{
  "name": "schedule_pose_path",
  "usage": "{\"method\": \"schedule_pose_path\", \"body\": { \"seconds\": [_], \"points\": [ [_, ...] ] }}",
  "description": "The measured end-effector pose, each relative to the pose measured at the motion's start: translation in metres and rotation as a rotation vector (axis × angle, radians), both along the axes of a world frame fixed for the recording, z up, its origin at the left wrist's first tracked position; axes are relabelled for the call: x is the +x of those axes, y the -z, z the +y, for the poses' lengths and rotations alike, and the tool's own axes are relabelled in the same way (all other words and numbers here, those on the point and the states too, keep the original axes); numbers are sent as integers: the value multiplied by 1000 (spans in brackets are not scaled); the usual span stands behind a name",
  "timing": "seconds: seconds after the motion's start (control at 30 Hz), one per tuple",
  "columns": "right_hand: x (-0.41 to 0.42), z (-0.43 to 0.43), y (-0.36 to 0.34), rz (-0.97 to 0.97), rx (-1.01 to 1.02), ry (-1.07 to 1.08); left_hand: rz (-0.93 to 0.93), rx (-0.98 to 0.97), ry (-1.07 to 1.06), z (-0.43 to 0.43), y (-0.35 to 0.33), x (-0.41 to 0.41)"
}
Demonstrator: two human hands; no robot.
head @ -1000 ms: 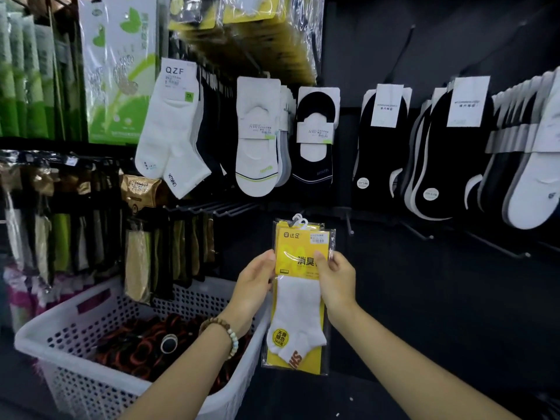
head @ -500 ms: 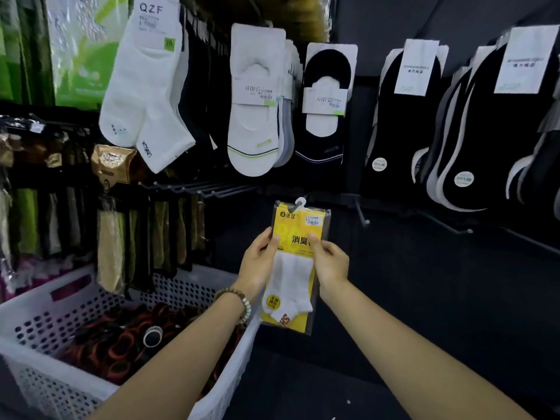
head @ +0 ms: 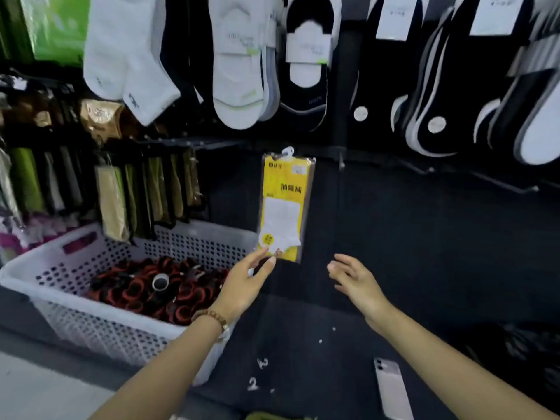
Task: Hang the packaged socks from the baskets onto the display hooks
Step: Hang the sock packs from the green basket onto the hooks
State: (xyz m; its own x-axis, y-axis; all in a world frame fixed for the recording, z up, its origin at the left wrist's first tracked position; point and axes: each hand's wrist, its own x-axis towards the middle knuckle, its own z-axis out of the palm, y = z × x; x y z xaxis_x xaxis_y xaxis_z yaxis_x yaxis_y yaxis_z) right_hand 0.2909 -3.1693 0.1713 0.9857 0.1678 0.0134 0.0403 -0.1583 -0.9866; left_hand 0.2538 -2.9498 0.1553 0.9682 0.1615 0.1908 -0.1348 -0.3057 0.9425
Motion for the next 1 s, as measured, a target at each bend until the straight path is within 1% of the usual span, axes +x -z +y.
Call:
{"method": "schedule_pose_path", "body": {
  "seconds": [0.13, 0.2, 0.27, 0.33, 0.4, 0.47, 0.53, 0.6, 0.63, 0.7, 0.77, 0.83, 1.0],
  "points": [
    [-59, -56, 54, 150, -125, -57, 176, 85, 139, -32, 58, -67],
    [-89, -84, 87, 251, -166, -38, 257, 48, 189, -54, 90, -96],
    [-119, -108, 122, 343, -220, -25, 346, 11, 171, -76, 123, -121],
    [-147, -127, 156, 402, -301, -30, 455, 15, 137, -93, 158, -147],
    [-173, -144, 187, 437, -399, -51, 577, 66, 143, -105, 191, -172],
    [-193, -160, 212, 459, -459, -98, 676, 135, 204, -114, 219, -192],
    [-205, -173, 232, 399, -619, -178, 744, 139, 219, -123, 238, -206],
    [-208, -184, 243, 235, -854, -232, 813, 136, 191, -131, 254, -215],
    [-207, -187, 246, 183, -917, -243, 841, 171, 191, -134, 260, -218],
    [-201, -192, 253, 179, -945, -273, 870, 217, 190, -140, 270, -222],
    [-197, -195, 261, 196, -989, -329, 893, 193, 195, -143, 274, -221],
    [-194, -197, 271, 169, -1068, -368, 873, 184, 192, -144, 279, -216],
    [-186, -191, 283, 101, -1153, -359, 839, 100, 192, -145, 283, -207]
  ]
}}
